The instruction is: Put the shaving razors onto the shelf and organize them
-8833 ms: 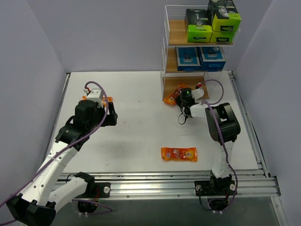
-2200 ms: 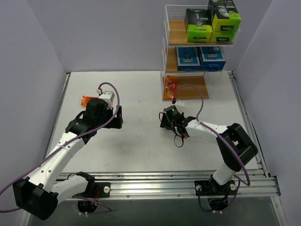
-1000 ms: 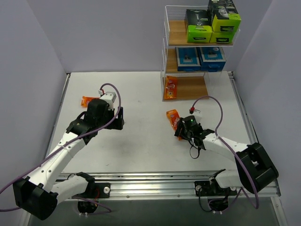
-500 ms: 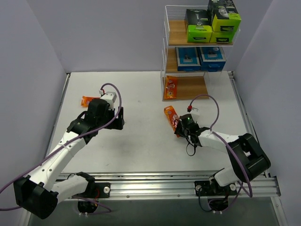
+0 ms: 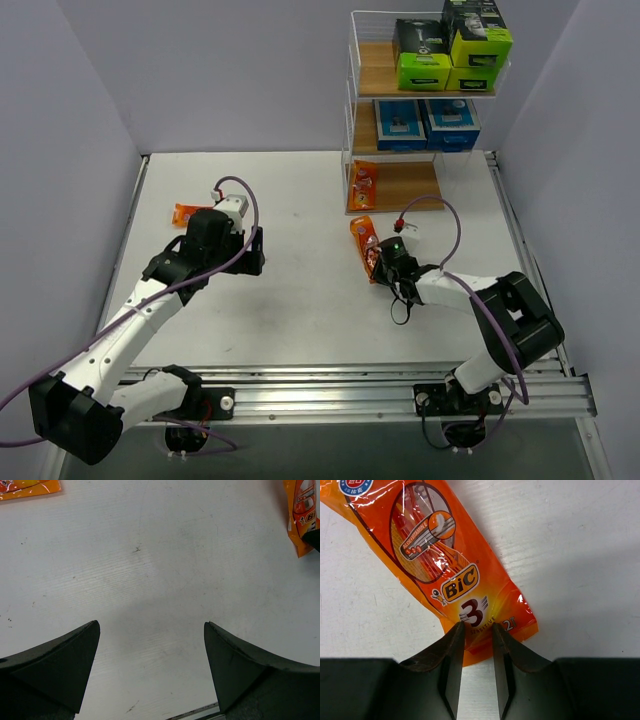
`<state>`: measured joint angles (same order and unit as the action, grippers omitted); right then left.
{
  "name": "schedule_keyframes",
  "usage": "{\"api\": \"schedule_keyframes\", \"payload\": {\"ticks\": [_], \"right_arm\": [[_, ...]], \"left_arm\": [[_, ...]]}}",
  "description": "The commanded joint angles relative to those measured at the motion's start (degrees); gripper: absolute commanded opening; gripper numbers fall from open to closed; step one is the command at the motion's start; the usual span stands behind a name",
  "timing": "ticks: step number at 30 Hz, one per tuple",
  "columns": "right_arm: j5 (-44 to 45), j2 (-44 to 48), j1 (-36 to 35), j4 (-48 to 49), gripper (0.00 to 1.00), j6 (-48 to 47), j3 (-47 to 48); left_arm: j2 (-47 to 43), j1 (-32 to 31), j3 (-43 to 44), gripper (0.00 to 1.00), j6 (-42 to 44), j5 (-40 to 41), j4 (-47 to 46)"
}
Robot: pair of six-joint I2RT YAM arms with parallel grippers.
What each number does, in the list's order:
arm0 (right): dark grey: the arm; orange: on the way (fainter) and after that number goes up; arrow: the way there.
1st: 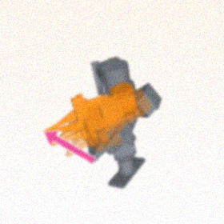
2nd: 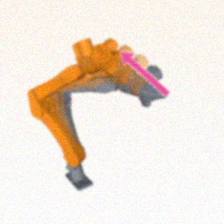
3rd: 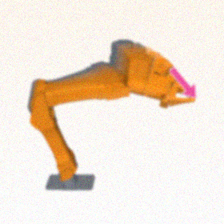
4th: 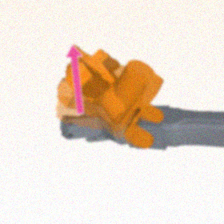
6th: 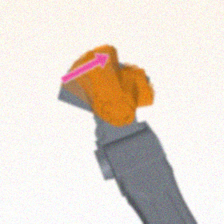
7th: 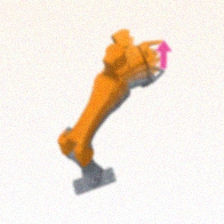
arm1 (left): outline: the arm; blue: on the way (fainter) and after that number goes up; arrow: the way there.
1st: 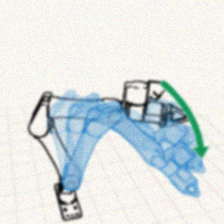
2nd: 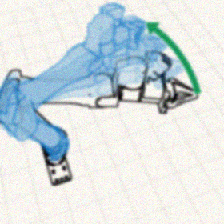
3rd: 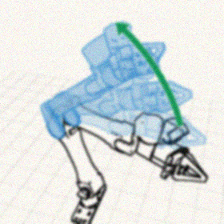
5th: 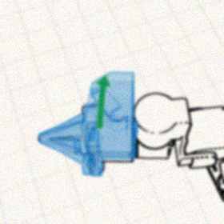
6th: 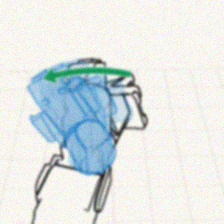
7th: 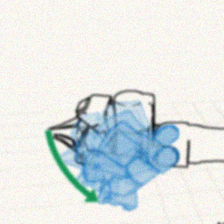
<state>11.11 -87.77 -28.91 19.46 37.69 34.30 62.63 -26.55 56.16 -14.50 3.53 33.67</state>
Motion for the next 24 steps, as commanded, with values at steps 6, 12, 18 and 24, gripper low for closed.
{"api": "schedule_keyframes", "payload": {"ticks": [6, 12, 18, 24], "right_arm": [[0.49, -5.48, -0.01, -8.12, 0.10, 0.19, 0.59], [-0.39, -4.26, 0.08, -7.51, 0.00, 0.54, 0.32], [-2.76, -0.22, 0.08, -6.46, 0.00, 1.77, -0.38], [-0.75, 6.55, 0.78, -6.72, 0.00, 4.84, -1.17]], "left_arm": [[-0.40, -0.17, 2.73, 0.94, 0.62, -0.81, -0.45], [-0.58, -0.17, 2.64, 0.94, 0.62, -0.72, -0.45], [-0.67, -0.17, 2.64, 0.94, 0.53, -0.81, -0.36], [-0.84, -0.17, 2.64, 0.94, 0.53, -0.72, -0.36]]}}
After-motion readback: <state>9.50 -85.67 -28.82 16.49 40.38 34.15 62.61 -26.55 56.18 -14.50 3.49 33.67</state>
